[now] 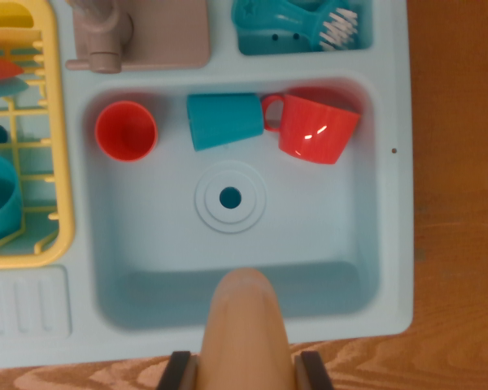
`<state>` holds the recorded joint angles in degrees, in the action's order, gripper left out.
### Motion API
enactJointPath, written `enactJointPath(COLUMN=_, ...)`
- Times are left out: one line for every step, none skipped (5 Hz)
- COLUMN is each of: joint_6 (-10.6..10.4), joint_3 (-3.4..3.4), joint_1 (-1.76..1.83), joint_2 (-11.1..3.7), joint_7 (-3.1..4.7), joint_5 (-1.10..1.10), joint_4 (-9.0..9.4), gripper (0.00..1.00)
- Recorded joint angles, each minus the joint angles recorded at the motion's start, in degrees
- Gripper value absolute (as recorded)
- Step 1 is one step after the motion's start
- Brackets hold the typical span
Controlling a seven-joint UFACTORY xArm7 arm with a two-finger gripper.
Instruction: Pick detergent from the sink
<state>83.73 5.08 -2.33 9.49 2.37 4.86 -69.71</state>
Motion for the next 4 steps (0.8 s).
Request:
enactJointPath(joint_6=0.99, joint_3=-0.02, joint_1=0.01, joint_2=0.32, joint_7=0.05, joint_5=-0.01, joint_4=-0.67, gripper=1.00)
enactJointPath(joint_6=0.99, joint_3=-0.02, joint_1=0.01, joint_2=0.32, joint_7=0.05, joint_5=-0.01, joint_4=-0.67, gripper=1.00)
enactJointPath(joint_6=1.59, joint_3=-0.03, joint_1=0.02, joint_2=0.51, joint_7=0.08, joint_5=-0.02, joint_4=-1.08, gripper=1.00)
enactJointPath(joint_6=1.59, joint_3=-0.03, joint_1=0.02, joint_2=0.51, joint_7=0.08, joint_5=-0.02, joint_4=-1.08, gripper=1.00)
